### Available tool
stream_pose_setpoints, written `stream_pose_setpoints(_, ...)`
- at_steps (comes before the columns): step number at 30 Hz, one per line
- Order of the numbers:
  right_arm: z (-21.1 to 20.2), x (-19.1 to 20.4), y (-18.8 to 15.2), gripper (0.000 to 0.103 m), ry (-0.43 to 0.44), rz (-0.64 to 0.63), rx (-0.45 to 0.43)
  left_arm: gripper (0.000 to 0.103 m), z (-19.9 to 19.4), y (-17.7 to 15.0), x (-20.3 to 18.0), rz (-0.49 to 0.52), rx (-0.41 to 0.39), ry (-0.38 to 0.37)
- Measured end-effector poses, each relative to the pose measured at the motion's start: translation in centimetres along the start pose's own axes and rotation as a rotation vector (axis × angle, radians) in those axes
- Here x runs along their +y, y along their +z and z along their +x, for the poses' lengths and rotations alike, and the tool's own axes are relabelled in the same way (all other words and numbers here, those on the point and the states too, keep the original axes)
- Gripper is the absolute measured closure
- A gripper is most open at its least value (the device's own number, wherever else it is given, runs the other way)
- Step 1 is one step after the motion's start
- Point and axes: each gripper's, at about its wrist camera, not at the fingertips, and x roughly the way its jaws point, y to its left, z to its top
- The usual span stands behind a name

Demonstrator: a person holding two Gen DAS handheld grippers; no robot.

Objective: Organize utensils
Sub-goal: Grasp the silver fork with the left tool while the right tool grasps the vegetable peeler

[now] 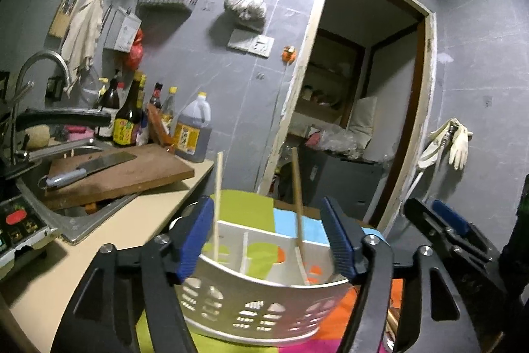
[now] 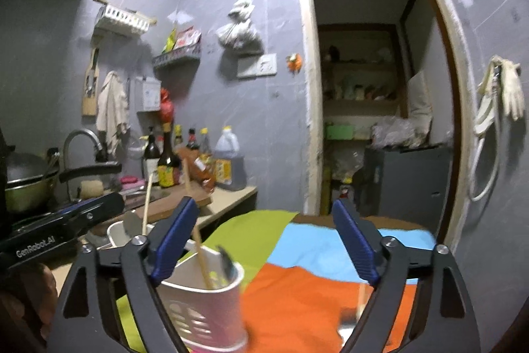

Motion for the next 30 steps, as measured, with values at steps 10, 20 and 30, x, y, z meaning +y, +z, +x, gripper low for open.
stream_pose_setpoints(10,-5.0,-5.6,1.5,0.0,-0.14,0.008,-0.049,0.006,0.2,0.0,-4.5,0.036,-0.003,-0.096)
stream_pose_setpoints(20,-6.5,-10.7,0.0,0.0,-0.264,0.01,0.034,0.004,1.7,-2.1,-9.7,0.119,0.08,-0.199)
stream_pose_setpoints(30,-5.1,-14.3,-4.0,0.0,-0.277,0.04,0.217,0.004,3.4,-5.4,-12.8,0.151,0.179,-0.232)
